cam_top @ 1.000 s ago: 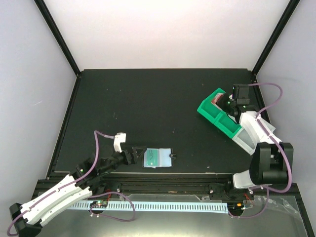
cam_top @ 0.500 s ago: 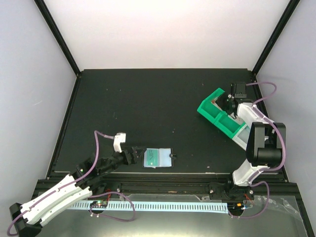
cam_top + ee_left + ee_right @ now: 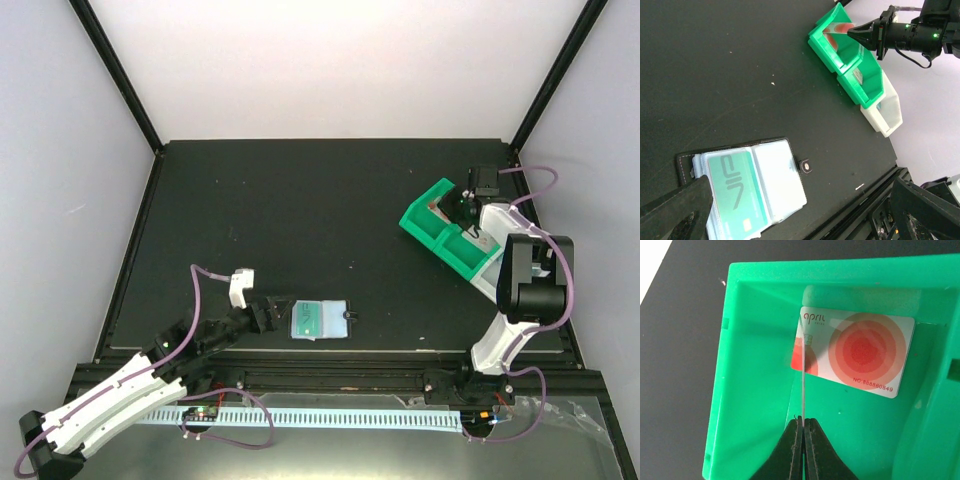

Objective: Take the credit cards out of the card holder

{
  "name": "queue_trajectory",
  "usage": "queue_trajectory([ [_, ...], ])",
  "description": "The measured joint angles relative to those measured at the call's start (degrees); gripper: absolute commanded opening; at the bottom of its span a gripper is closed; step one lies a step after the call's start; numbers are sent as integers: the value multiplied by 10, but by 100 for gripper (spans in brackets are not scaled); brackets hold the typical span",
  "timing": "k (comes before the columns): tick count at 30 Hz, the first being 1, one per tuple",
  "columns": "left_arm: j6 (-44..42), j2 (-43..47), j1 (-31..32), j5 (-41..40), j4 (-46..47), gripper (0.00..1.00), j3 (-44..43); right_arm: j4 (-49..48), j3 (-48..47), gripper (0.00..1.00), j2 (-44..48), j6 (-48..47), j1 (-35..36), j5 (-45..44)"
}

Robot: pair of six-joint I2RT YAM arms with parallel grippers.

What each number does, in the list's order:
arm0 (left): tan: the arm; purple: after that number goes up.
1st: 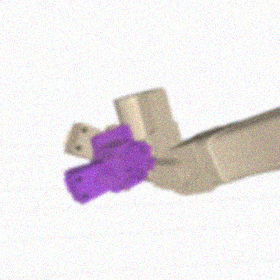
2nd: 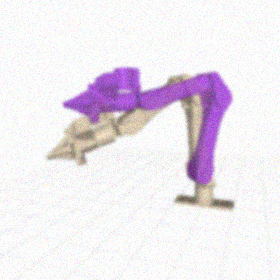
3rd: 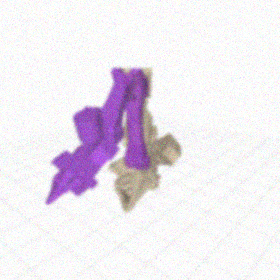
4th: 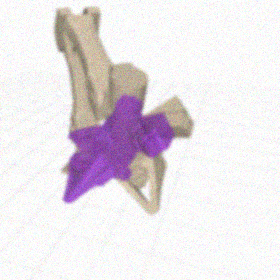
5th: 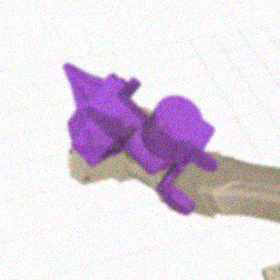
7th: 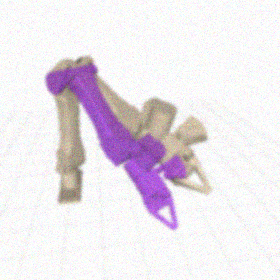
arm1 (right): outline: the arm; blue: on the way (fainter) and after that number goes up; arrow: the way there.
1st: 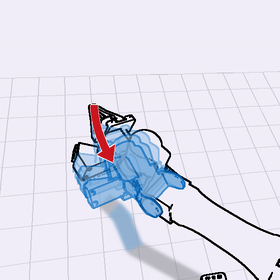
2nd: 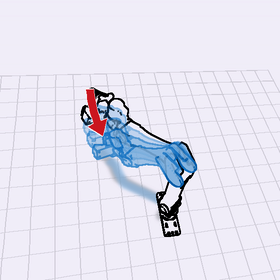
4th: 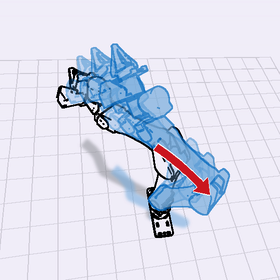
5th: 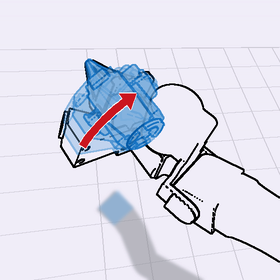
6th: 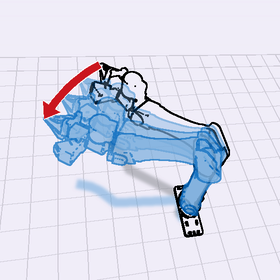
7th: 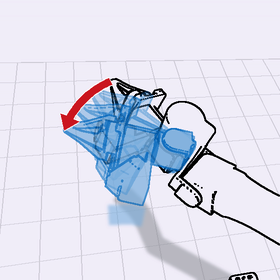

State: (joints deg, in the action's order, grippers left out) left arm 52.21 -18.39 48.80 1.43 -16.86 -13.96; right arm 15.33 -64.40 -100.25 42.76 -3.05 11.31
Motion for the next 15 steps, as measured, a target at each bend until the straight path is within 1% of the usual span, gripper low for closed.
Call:
queue_trajectory([
  [10, 5, -1, 0, -2, -4, 99, 0, -12, -14, 1, -21, 7, -6, 7],
  [15, 5, -1, 0, -2, -5, 99, 0, -17, -17, 5, -28, 10, -6, 9],
])
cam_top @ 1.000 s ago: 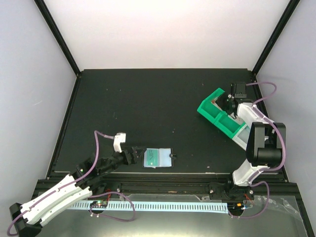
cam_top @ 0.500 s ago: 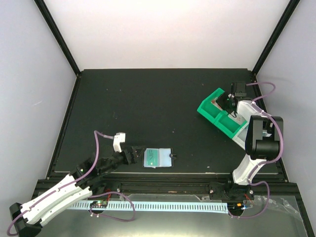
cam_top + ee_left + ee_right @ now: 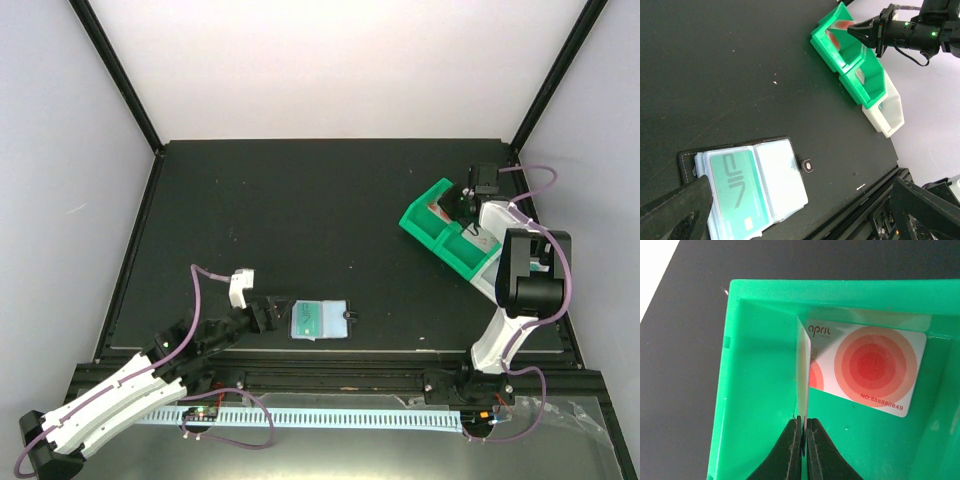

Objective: Take the credit cards out of the card holder

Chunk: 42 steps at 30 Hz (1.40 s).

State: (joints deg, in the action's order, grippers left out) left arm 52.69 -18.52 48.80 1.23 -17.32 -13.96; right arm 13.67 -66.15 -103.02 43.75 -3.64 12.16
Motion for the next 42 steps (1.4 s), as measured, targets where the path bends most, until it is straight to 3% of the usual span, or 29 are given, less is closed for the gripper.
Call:
queue_trajectory([
  [17, 0, 0, 0, 0, -3, 99, 0, 11, -21, 22, -13, 0, -6, -3],
  [33, 11, -14, 0, 3, -30, 99, 0, 118, -80, 32, -12, 3, -6, -61],
  [42, 11, -15, 0, 5, -65, 97, -1, 135, -57, 37, 68, -10, -2, -51],
])
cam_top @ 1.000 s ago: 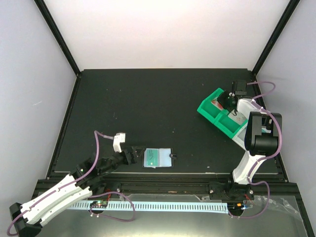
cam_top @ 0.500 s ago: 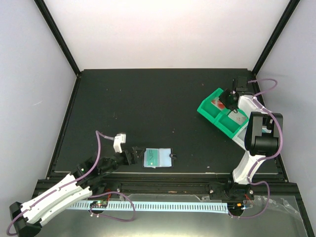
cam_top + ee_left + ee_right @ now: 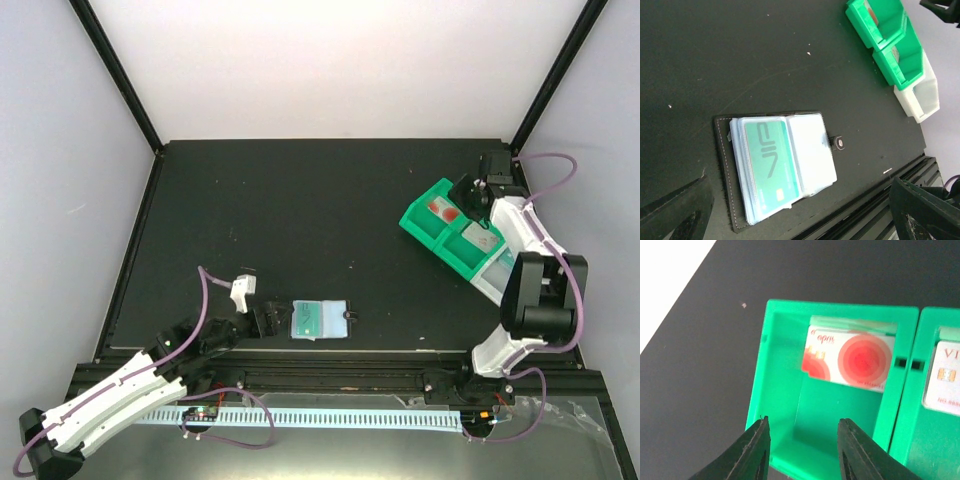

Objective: Take the credit cards out of the card holder

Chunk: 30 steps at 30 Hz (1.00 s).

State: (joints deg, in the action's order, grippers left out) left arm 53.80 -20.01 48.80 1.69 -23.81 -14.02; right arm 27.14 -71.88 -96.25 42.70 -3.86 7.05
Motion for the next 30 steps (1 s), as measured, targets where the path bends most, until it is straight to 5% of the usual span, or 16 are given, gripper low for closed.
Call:
queue_trajectory([
  [17, -3, -116, 0, 61, 22, 83, -9, -14, 189, 37, 224, -82, 84, 136],
  [23, 5, -167, 0, 104, 91, 60, -7, -24, 252, 37, 280, -71, 175, 150],
  [30, 10, -189, 0, 112, 120, 18, 5, -69, 330, 36, 327, -26, 296, 155],
])
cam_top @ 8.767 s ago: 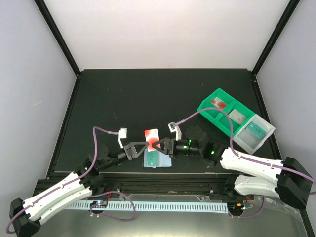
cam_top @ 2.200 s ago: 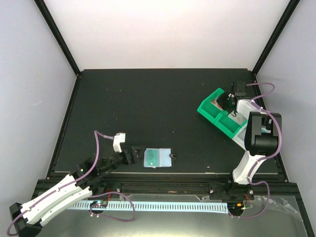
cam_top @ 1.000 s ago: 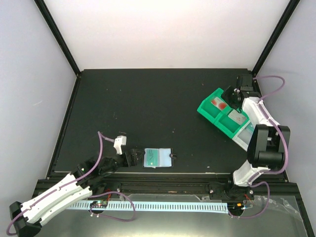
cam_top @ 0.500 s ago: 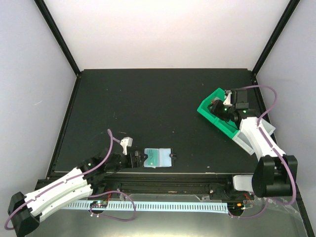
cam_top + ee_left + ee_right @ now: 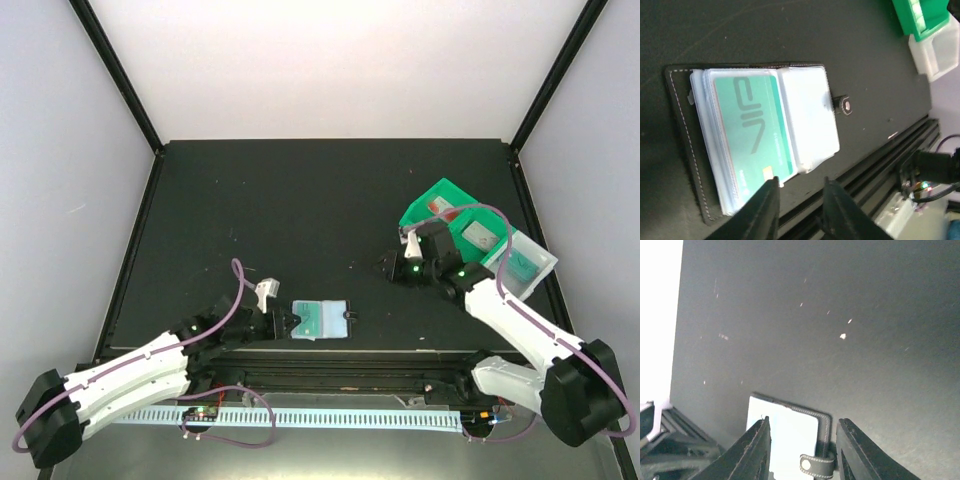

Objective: Take the credit cards out of the card holder

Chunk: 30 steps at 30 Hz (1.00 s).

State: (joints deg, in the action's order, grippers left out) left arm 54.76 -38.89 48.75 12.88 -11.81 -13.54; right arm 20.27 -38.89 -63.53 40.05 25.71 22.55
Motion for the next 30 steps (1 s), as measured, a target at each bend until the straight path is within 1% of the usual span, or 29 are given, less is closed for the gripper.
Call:
queue_trajectory([
  [3, 1, -11, 0, 0, 7, 8, 5, -23, 29, 35, 14, 20, 44, -2],
  [6, 2, -26, -1, 0, 16, 2, 13, -47, 50, 34, 26, 39, 82, -5],
  [11, 3, -57, -3, 0, 29, 2, 19, -101, 80, 33, 33, 80, 140, -13],
  [15, 0, -82, -3, 0, 36, 2, 19, -143, 89, 33, 12, 105, 190, -20],
  [22, -14, -104, -3, -1, 31, 1, 18, -204, 82, 31, -77, 132, 263, -31],
  [30, -21, -104, -3, -2, 28, 1, 18, -257, 71, 29, -158, 154, 305, -31],
])
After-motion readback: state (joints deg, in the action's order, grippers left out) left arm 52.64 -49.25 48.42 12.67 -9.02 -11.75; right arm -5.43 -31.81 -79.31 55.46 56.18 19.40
